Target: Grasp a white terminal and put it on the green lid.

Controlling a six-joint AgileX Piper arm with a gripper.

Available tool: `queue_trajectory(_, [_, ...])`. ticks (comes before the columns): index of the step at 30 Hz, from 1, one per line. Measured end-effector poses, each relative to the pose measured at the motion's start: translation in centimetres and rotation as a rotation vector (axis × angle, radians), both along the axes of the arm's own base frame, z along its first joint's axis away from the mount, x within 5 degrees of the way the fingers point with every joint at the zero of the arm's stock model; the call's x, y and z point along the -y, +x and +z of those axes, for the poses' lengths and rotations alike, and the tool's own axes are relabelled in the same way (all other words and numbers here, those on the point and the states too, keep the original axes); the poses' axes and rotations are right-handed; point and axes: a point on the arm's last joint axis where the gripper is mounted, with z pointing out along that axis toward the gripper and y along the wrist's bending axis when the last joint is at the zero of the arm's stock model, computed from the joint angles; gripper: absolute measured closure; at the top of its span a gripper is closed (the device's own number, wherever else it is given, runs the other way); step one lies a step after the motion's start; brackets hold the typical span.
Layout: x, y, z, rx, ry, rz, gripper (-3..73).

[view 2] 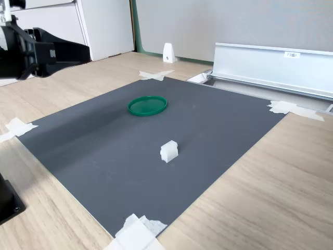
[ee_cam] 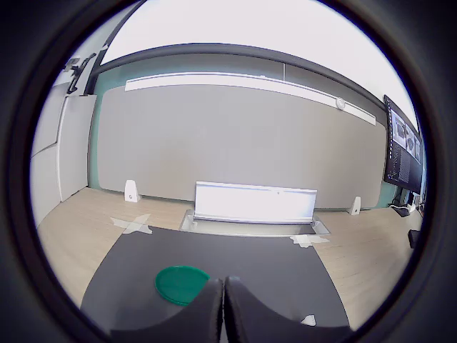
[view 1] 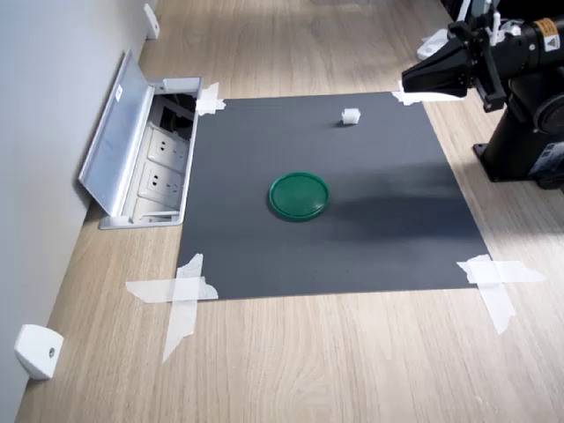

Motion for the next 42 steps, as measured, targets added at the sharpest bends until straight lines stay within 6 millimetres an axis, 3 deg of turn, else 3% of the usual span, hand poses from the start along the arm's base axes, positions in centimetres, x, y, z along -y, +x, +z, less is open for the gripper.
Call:
queue_trajectory(7, [0.0,1.1,0.5,-0.101,0.0,0.0,70.4])
queue_trajectory(15, [0.0,4.0,5.6,-0.212,-0.013,0.004,70.4])
queue_trajectory(20, [0.2,5.5,8.7,-0.396,-0.074,0.002,70.4])
queue_trajectory(25, [0.3,5.9,10.1,-0.593,-0.088,0.001,70.4])
queue_trajectory(37, [1.1,5.6,9.2,-0.825,-0.11,-0.035,70.4])
queue_trajectory(42, [2.0,6.7,8.1,-0.948,-0.125,-0.044,65.3])
